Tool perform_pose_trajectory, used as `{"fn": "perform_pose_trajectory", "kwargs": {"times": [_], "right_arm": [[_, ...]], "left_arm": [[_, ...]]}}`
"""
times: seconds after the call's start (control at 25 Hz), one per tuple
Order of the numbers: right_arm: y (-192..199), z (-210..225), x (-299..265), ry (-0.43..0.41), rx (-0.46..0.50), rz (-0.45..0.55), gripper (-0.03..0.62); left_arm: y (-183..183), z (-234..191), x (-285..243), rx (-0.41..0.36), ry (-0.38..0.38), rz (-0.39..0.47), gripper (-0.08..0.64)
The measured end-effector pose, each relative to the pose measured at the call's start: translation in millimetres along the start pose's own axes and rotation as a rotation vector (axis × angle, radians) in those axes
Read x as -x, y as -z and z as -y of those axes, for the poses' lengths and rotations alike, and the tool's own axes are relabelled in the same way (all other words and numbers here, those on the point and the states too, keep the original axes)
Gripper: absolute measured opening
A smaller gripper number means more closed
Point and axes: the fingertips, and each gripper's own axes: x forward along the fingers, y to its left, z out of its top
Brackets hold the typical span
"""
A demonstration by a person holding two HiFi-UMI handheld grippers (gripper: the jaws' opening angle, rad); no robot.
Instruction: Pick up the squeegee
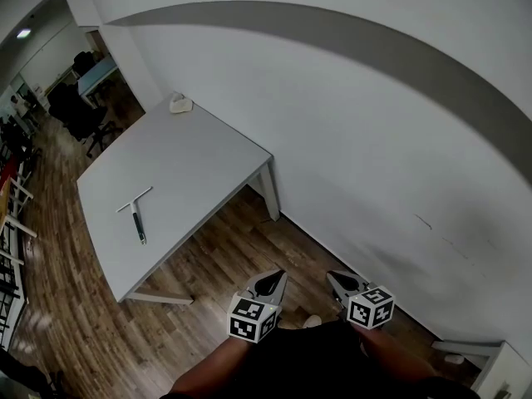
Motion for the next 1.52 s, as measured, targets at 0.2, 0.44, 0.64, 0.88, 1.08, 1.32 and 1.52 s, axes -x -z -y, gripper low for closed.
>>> {"fn": "perform_pose_trajectory", "kwargs": {"times": [0.2, 0.44, 0.64, 0.88, 1.08, 1.32, 1.52], "right_arm": [[-1, -25, -23, -0.081, 0.034, -0.038, 0.006], [-7, -55, -55, -0.137, 0.068, -0.045, 0.006], [-6, -84, -80, -0.156, 0.093, -0.053, 0.006], [15, -137, -116, -0.186, 0.109, -0.086, 0.006], [24, -184, -142, -0.2, 0.114, -0.086, 0.006], [27, -227, -161, -0.192, 0.135, -0.079, 0.006], [34, -255, -182, -0.189, 0.168, -0.077, 0.006]], "left_arm": [[0, -22, 34, 0.014, -0.091, 0.019, 0.006], [8, -64, 81, 0.052, -0.201, 0.046, 0.006], [19, -91, 118, 0.081, -0.246, 0.069, 0.006], [50, -122, 170, 0.127, -0.279, 0.059, 0.006], [68, -152, 211, 0.147, -0.293, 0.058, 0.006], [70, -186, 247, 0.145, -0.292, 0.09, 0.006], [78, -213, 277, 0.138, -0.3, 0.115, 0.006]]}}
